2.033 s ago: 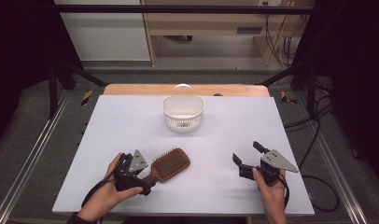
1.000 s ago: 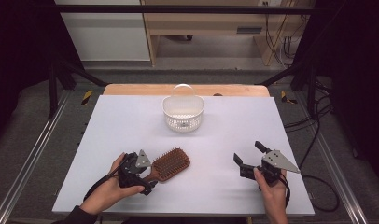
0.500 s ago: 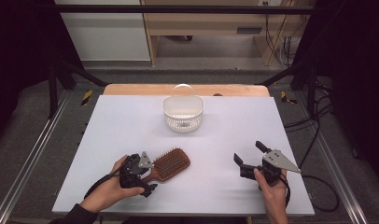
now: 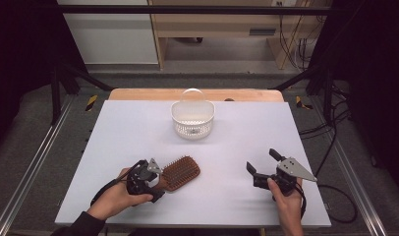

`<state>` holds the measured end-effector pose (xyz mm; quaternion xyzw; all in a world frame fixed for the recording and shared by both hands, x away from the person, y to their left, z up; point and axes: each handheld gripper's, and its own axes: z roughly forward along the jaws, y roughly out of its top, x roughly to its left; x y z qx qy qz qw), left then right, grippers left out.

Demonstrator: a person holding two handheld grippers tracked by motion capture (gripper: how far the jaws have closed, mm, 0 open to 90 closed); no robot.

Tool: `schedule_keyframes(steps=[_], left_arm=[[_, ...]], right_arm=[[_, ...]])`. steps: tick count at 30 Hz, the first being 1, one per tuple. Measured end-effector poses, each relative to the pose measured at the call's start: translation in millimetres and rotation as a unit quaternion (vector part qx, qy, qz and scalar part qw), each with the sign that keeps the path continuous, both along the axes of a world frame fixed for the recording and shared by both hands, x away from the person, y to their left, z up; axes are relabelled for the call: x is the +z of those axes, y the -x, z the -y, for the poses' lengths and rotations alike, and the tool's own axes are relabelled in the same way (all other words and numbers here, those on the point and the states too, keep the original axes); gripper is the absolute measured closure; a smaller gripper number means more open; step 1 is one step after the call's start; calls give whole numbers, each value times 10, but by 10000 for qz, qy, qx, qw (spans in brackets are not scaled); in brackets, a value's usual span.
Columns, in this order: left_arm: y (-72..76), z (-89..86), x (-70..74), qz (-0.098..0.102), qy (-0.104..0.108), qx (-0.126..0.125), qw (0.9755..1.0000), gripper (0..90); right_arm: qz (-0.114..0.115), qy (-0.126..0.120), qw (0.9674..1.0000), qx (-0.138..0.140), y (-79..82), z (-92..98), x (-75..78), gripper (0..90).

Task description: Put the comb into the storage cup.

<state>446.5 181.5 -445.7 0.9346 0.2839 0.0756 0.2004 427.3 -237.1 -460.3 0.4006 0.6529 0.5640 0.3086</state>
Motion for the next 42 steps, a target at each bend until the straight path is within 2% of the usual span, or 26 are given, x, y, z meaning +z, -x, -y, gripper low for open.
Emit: schedule_keyframes(steps=[1,8,14,23,36,39,42], left_arm=[[-2,4,0,-25,-32,-18,10000,342],[-31,27,-16,-176,-172,-42,9997,429],[-59,30,-39,-271,-185,-56,9994,507],[-90,9,-32,-283,-178,-43,9994,584],[-75,83,-27,-248,-407,-279,9985,659],[-84,84,-28,-299,-391,-305,9983,686],[-111,52,-32,-376,-271,-280,9985,714]], right_arm=[[6,13,10000,-1,-1,5,0,30],[2,-4,10000,-14,0,16,1,32],[10,-7,10000,-32,-1,25,1,33],[12,3,10000,-25,-1,22,1,35],[-8,-1,10000,-14,-3,20,-2,35],[-5,-8,10000,1,-2,17,0,35],[-7,-8,10000,9,-2,18,1,36]])
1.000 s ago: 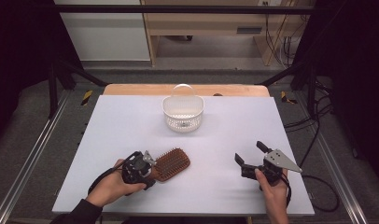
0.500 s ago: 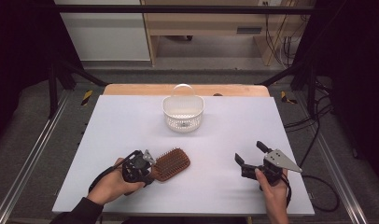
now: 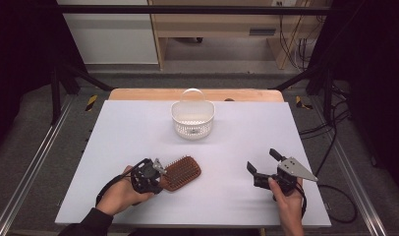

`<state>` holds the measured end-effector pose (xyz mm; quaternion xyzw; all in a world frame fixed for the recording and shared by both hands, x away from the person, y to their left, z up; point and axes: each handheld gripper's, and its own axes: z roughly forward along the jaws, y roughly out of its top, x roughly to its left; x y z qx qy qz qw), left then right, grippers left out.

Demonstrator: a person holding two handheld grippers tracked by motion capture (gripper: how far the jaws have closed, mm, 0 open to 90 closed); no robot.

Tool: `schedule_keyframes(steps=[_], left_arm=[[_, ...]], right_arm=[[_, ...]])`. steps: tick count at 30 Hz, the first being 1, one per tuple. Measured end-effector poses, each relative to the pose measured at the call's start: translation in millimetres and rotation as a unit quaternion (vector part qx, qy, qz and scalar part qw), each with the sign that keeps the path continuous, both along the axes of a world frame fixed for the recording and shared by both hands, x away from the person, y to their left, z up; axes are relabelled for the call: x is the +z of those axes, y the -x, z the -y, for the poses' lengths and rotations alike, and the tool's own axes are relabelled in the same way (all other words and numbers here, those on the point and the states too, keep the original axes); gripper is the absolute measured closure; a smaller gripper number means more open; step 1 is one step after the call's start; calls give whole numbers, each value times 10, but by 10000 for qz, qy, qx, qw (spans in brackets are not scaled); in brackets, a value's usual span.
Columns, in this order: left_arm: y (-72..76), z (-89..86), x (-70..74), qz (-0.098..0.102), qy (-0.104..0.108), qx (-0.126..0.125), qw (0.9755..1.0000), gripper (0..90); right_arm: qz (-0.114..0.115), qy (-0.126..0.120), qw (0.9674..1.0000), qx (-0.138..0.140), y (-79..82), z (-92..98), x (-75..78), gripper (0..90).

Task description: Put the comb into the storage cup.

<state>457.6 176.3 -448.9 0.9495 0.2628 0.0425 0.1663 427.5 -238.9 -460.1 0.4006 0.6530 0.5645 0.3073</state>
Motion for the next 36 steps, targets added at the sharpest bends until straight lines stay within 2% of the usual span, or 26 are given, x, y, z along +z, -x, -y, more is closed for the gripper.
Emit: schedule_keyframes(steps=[6,9,15,18,25,28,31,34,36], left_arm=[[32,-21,-6,144,77,-74,9998,725],[34,-66,3,151,255,-20,9996,725],[46,-132,82,439,615,111,9971,726],[41,-133,119,646,810,203,9944,726],[52,-75,150,1070,1028,304,9885,726],[62,-53,131,1186,1127,327,9860,726],[67,-39,117,1181,1170,326,9855,726],[86,-30,119,1269,1281,349,9830,726],[106,-20,132,1412,1329,353,9804,726]], right_arm=[[10,-34,10000,-4,3,8,5,35],[8,-50,10000,-31,1,22,3,35],[0,-25,10000,-14,-4,15,0,35],[5,-25,10000,-10,1,10,3,35],[11,-49,10000,-20,2,16,3,35],[3,-52,10000,-11,4,8,3,35],[0,-109,9999,7,6,3,4,34],[-3,-153,9999,28,7,-9,2,33],[7,-201,9998,22,9,-19,3,34]])
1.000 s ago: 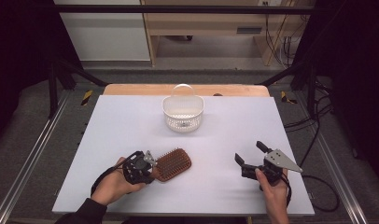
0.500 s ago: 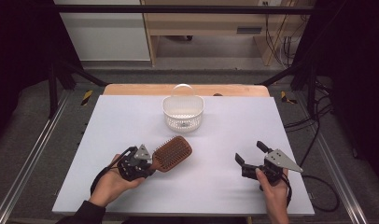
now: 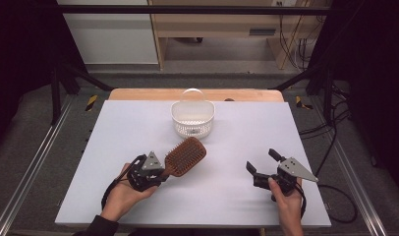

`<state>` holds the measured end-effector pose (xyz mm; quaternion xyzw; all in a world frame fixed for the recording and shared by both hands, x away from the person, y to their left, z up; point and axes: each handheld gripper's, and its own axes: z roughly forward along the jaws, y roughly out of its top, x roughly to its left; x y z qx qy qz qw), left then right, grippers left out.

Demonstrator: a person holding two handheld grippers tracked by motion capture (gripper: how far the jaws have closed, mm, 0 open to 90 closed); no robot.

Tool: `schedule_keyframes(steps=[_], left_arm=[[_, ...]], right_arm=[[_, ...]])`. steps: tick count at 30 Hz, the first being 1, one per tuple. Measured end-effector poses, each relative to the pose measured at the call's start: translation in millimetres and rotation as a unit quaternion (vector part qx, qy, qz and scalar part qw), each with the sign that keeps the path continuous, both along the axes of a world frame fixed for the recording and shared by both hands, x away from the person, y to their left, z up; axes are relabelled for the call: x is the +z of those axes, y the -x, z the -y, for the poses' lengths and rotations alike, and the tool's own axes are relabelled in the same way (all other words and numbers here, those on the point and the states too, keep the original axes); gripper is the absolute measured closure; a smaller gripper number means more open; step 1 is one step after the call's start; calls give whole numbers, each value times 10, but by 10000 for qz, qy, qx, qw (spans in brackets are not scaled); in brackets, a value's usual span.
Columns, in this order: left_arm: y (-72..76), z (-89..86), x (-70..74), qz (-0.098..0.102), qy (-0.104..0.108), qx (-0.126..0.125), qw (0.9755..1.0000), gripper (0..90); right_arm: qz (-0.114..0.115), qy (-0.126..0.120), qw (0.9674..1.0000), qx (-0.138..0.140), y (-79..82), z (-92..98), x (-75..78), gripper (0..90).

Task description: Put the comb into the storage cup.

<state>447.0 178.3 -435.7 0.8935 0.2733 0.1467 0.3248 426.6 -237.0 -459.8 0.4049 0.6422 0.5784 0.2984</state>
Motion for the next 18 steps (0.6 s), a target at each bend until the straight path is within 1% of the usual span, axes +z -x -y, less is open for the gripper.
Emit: schedule_keyframes(steps=[2,5,7,10,13,14,18], left_arm=[[11,8,9,101,94,14,9999,726],[31,25,7,346,185,125,9992,726],[38,23,-10,431,326,158,9984,726],[52,11,-40,563,446,196,9972,726],[66,-13,-67,667,572,258,9958,726],[73,-21,-76,739,602,275,9951,726],[90,-46,-106,880,806,342,9923,726]], right_arm=[[15,-42,10000,18,3,-16,3,36],[34,-41,10000,23,1,-47,4,38],[48,-80,10000,29,5,-61,8,39],[47,-145,9999,36,4,-83,9,39],[15,-156,9999,63,0,-116,7,39],[13,-167,9998,85,-1,-129,9,39],[-33,-178,9996,195,-6,-203,36,38]])
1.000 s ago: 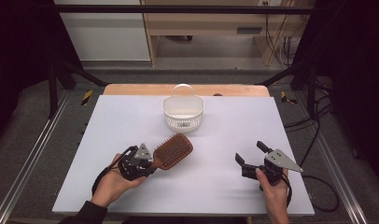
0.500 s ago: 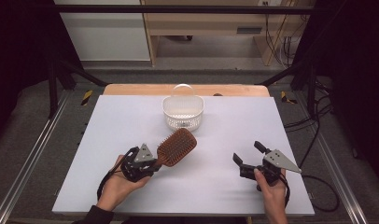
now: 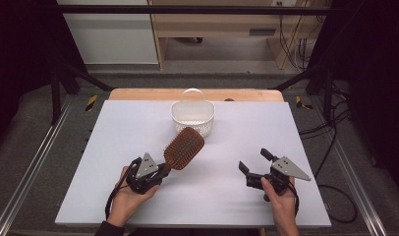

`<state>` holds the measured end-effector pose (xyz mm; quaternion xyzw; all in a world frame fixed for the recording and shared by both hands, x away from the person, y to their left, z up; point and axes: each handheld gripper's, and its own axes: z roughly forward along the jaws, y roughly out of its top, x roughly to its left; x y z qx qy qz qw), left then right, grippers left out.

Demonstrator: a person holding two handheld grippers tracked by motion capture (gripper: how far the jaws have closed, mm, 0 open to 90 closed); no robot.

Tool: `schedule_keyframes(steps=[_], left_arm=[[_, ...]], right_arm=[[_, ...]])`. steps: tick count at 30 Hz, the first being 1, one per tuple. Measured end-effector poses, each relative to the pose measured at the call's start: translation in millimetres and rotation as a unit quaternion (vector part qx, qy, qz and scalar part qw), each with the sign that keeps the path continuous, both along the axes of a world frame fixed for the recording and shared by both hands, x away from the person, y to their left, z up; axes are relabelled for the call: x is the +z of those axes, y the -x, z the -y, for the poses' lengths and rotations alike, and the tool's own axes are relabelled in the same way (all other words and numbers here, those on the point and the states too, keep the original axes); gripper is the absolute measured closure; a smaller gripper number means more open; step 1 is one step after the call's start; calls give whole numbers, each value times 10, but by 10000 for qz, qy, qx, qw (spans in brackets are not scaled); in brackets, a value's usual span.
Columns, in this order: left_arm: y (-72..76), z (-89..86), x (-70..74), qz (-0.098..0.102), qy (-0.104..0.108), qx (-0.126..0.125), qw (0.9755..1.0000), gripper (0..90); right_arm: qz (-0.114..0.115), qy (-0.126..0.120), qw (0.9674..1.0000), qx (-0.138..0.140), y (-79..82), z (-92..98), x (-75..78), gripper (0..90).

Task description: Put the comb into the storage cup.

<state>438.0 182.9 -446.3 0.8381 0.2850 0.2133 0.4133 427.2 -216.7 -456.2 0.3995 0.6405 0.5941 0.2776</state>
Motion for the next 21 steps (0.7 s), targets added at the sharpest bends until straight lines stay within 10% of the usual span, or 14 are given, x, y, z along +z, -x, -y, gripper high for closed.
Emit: schedule_keyframes(steps=[21], left_arm=[[96,-4,1,445,362,68,9983,727]], right_arm=[[-89,41,9966,820,-84,-738,291,37]])
